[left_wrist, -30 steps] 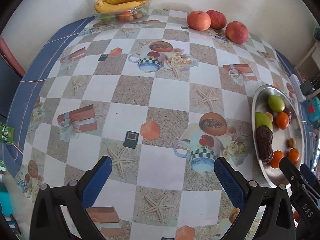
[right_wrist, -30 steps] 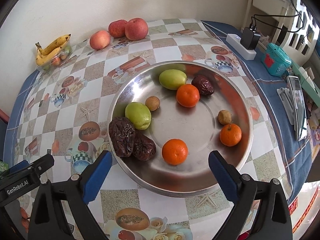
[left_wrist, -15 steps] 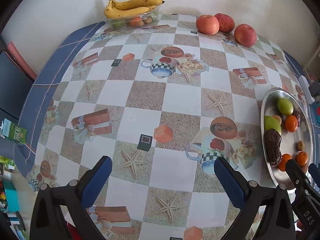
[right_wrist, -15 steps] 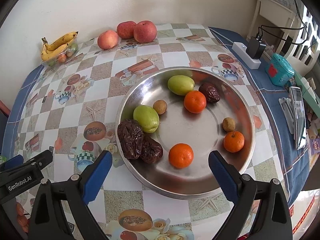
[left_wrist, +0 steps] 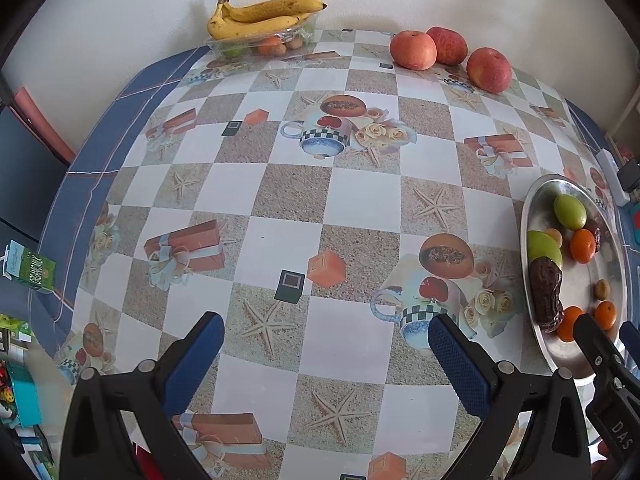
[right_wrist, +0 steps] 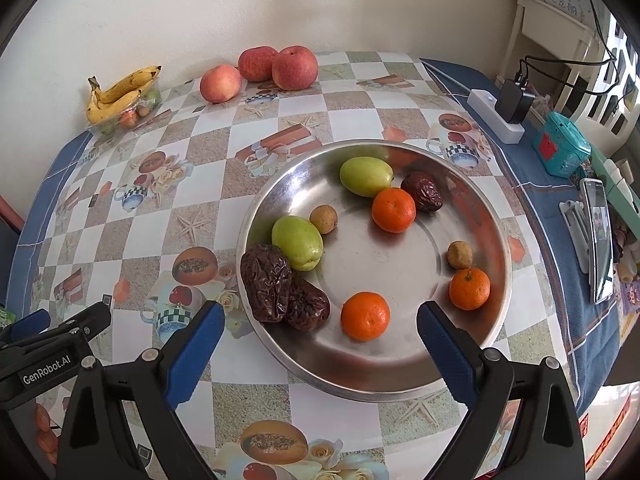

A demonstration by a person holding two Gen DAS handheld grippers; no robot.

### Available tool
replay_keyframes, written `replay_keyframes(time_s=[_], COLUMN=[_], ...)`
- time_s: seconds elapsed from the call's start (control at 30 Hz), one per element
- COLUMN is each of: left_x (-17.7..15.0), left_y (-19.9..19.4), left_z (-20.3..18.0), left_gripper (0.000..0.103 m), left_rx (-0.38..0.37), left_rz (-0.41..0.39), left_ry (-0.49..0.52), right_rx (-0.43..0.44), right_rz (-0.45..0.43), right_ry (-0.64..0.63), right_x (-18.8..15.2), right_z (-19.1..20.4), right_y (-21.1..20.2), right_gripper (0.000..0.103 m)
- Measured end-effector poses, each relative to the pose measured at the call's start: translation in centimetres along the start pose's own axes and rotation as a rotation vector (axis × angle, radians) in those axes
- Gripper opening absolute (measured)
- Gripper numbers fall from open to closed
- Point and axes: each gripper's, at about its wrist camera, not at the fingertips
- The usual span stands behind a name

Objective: Organize fruits

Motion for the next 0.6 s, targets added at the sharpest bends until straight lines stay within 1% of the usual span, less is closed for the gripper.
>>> replay_keyframes(time_s=[0.13, 0.3, 0.6], left_x=[0.01, -0.09, -0.10], left_y=[-0.06, -0.15, -0.16], left_z=[-0.11, -0.39, -0.19], left_gripper=[0.103, 0.103, 0.103], left_rx=[-0.004, 0.011, 0.013], left_rz=[0.004, -0.001, -0.001], left_ry=[0.004, 0.021, 0.017], right_rx=[-0.001, 0.000, 0.003], right_rz=[-0.005, -0.005, -0.009], right_ry=[-0.009, -0.014, 0.001], right_x=[0.08, 0.08, 0.08], right_z=[0.18, 0.26, -0.07], right_y=[-0.09, -0.10, -0.15], right_gripper=[0.097, 0.097, 0.097])
Point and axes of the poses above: each gripper's, at about its wrist camera, not at the fingertips, and y roughly the way its jaws point, z to its left, x to its top, and after that the axes turned 4 degrees about -y, right-handed
